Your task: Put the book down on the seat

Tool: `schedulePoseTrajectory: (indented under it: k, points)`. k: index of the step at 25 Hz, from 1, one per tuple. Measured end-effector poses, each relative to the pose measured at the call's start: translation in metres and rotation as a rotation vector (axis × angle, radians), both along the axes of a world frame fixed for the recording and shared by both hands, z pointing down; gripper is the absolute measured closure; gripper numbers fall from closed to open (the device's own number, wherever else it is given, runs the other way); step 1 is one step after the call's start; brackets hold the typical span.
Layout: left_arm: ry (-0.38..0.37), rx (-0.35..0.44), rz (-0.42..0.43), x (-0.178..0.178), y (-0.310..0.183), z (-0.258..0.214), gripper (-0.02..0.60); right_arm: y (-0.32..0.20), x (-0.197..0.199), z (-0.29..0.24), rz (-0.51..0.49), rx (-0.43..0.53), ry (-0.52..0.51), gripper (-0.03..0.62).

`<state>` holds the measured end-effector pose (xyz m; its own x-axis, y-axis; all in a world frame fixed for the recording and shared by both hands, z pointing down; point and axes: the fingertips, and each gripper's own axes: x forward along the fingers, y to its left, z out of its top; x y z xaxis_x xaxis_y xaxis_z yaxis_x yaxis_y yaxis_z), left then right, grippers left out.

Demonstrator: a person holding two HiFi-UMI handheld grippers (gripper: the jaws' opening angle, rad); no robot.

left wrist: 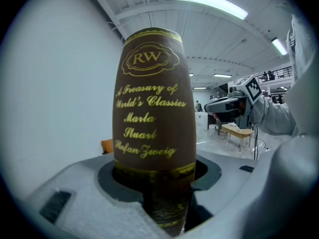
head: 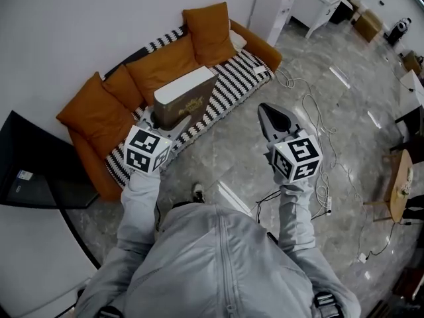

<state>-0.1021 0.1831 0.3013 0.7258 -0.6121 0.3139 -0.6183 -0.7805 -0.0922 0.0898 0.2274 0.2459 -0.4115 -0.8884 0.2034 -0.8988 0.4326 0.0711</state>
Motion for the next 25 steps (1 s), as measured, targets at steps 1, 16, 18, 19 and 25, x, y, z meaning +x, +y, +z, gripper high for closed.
schedulePoseTrajectory:
  k: [1, 16, 18, 19, 25]
  points:
    - [0.001, -0.001, 0.002, 0.0, -0.008, 0.0, 0.337, -0.007, 0.0, 0.0, 0.003, -0.002, 0.0, 0.563]
    - [0.003, -0.047, 0.011, -0.017, -0.092, 0.026, 0.337, -0.09, -0.019, 0.023, 0.009, -0.046, 0.011, 0.563]
    - [0.006, -0.051, 0.009, -0.02, -0.102, 0.029, 0.337, -0.098, -0.023, 0.025, 0.008, -0.05, 0.011, 0.563]
    - [0.007, -0.054, 0.008, -0.022, -0.107, 0.03, 0.337, -0.102, -0.025, 0.027, 0.007, -0.052, 0.011, 0.563]
    - [0.004, -0.082, 0.007, -0.021, -0.128, 0.042, 0.337, -0.124, -0.022, 0.038, 0.012, -0.077, 0.006, 0.563]
